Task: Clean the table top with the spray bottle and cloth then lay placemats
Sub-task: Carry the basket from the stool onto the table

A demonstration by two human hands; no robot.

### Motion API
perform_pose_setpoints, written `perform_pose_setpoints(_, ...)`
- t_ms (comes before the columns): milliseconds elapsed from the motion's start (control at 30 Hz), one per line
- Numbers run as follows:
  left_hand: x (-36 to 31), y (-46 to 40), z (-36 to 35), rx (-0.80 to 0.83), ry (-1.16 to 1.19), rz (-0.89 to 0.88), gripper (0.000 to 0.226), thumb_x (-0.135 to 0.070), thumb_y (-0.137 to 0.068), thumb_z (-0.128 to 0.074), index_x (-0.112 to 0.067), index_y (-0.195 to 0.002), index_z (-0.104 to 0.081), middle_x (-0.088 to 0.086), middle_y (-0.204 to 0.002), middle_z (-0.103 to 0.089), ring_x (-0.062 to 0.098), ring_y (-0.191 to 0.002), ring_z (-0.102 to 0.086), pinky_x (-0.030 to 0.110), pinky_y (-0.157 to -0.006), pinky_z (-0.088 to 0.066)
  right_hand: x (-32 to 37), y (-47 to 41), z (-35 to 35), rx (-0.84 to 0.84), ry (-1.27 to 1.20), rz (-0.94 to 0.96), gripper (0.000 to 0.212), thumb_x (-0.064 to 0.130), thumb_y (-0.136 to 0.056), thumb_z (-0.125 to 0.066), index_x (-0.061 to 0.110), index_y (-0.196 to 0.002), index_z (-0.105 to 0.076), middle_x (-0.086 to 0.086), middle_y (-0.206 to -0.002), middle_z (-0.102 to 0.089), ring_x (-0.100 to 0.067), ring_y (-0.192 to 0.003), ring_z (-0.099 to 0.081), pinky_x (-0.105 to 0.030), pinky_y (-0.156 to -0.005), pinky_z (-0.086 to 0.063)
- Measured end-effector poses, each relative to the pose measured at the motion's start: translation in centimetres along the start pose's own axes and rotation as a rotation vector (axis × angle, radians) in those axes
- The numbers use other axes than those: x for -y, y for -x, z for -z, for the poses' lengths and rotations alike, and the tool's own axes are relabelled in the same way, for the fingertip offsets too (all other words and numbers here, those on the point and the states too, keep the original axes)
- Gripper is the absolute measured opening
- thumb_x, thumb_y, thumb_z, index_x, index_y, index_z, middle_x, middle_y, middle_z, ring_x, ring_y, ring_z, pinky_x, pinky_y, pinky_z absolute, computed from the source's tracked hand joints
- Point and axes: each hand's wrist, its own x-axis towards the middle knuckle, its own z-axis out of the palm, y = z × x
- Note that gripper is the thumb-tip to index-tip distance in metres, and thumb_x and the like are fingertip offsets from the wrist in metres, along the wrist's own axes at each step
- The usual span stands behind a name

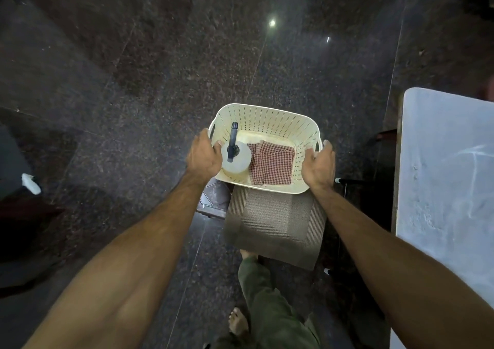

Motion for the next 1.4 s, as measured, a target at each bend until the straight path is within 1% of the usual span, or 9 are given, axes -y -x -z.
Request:
perform_pose_setpoints(200, -0.6, -1.4, -0.2, -0.008, 0.089, 0.096, 0.032, -0.021, -0.104, -0.044, -0.001, -0.126, -0.054, 0.018, -0.122, -0.063, 0.035, -0.115, -0.057, 0.038, -0.091, -0.044, -0.1, -0.6, -0.4, -0.027, -0.057, -0.109, 0.040, 0.024, -0.103, -0.048, -0.001, -0.134, -0.045, -0.013, -0.124, -0.061, -0.025, -0.108, -0.060, -0.025, -0.076, -0.038)
perform_pose_setpoints(433, -0.1, -2.7, 0.3, 0.031, 0.354, 0.243, 0.026, -0.017, -0.102, -0.045, -0.001, -0.114, -0.063, 0.018, -0.108, -0.071, 0.031, -0.098, -0.067, 0.041, -0.089, -0.055, 0.0, -1.4, -0.4, -0.023, -0.160, -0.168, 0.030, 0.024, -0.104, -0.043, 0.001, -0.120, -0.055, -0.014, -0.114, -0.066, -0.029, -0.099, -0.065, -0.040, -0.082, -0.055)
perform_pose_setpoints(567, 0.0, -1.4, 1.0, -0.007, 0.448, 0.243, 0.028, -0.018, -0.101, -0.046, 0.000, -0.110, -0.066, 0.017, -0.101, -0.070, 0.031, -0.089, -0.065, 0.040, -0.084, -0.055, 0.1, -0.8, 0.8, -0.035, -0.201, -0.143, 0.028, 0.025, -0.105, -0.042, 0.004, -0.116, -0.057, -0.006, -0.104, -0.064, -0.019, -0.086, -0.061, -0.034, -0.073, -0.052)
perform_pose_setpoints(767, -0.6, 2.9, 3.6, -0.029, 0.570, 0.162, 0.033, -0.028, -0.104, -0.045, -0.015, -0.076, -0.056, 0.001, -0.072, -0.056, 0.017, -0.067, -0.052, 0.028, -0.061, -0.041, 0.3, 2.0, 4.4, -0.041, -0.270, -0.092, 0.026, 0.021, -0.104, -0.044, 0.004, -0.109, -0.062, -0.007, -0.099, -0.065, -0.018, -0.083, -0.061, -0.032, -0.072, -0.051)
perform_pose_setpoints(933, -1.1, 9.2, 6.0, -0.021, 0.637, 0.100, 0.032, -0.030, -0.105, -0.043, -0.013, -0.082, -0.057, 0.001, -0.071, -0.054, 0.014, -0.061, -0.047, 0.028, -0.056, -0.039, -0.4, 6.8, 8.4, -0.060, -0.311, -0.033, 0.026, 0.023, -0.102, -0.045, 0.006, -0.100, -0.065, -0.008, -0.097, -0.067, -0.020, -0.084, -0.063, -0.031, -0.069, -0.051)
perform_pose_setpoints(1033, -1.3, 13.6, 7.1, -0.014, 0.683, 0.075, 0.027, -0.026, -0.105, -0.044, -0.006, -0.094, -0.058, 0.001, -0.070, -0.052, 0.014, -0.058, -0.045, 0.026, -0.053, -0.036, -1.9, 10.2, 10.9, -0.072, -0.306, 0.011, 0.030, 0.022, -0.102, -0.044, 0.012, -0.078, -0.060, -0.004, -0.081, -0.062, -0.015, -0.067, -0.056, -0.026, -0.055, -0.042)
perform_pose_setpoints(1133, -1.7, 18.8, 7.9, 0.003, 0.698, 0.028, 0.026, -0.024, -0.105, -0.043, -0.008, -0.090, -0.057, 0.002, -0.070, -0.050, 0.013, -0.057, -0.043, 0.025, -0.051, -0.036, -3.7, 14.4, 13.8, -0.090, -0.314, 0.042, 0.041, 0.023, -0.103, -0.044, 0.018, -0.063, -0.048, 0.004, -0.062, -0.049, -0.011, -0.052, -0.043, -0.022, -0.047, -0.031)
perform_pose_setpoints(1267, -2.1, 24.7, 8.1, 0.026, 0.658, -0.026, 0.025, -0.023, -0.104, -0.045, -0.008, -0.089, -0.058, 0.002, -0.072, -0.052, 0.013, -0.058, -0.045, 0.026, -0.051, -0.037, -6.6, 19.3, 17.9, -0.116, -0.353, 0.030, 0.036, 0.020, -0.103, -0.045, 0.011, -0.069, -0.054, 0.000, -0.062, -0.054, -0.015, -0.052, -0.047, -0.018, -0.040, -0.031)
perform_pose_setpoints(1400, -3.6, 29.7, 7.3, 0.081, 0.658, -0.065, 0.022, -0.019, -0.101, -0.048, -0.006, -0.090, -0.060, 0.003, -0.070, -0.053, 0.015, -0.057, -0.045, 0.028, -0.052, -0.038, -10.8, 22.6, 21.9, -0.161, -0.404, 0.029, 0.027, 0.016, -0.097, -0.047, 0.008, -0.074, -0.058, -0.006, -0.070, -0.056, -0.019, -0.063, -0.052, -0.027, -0.052, -0.037)
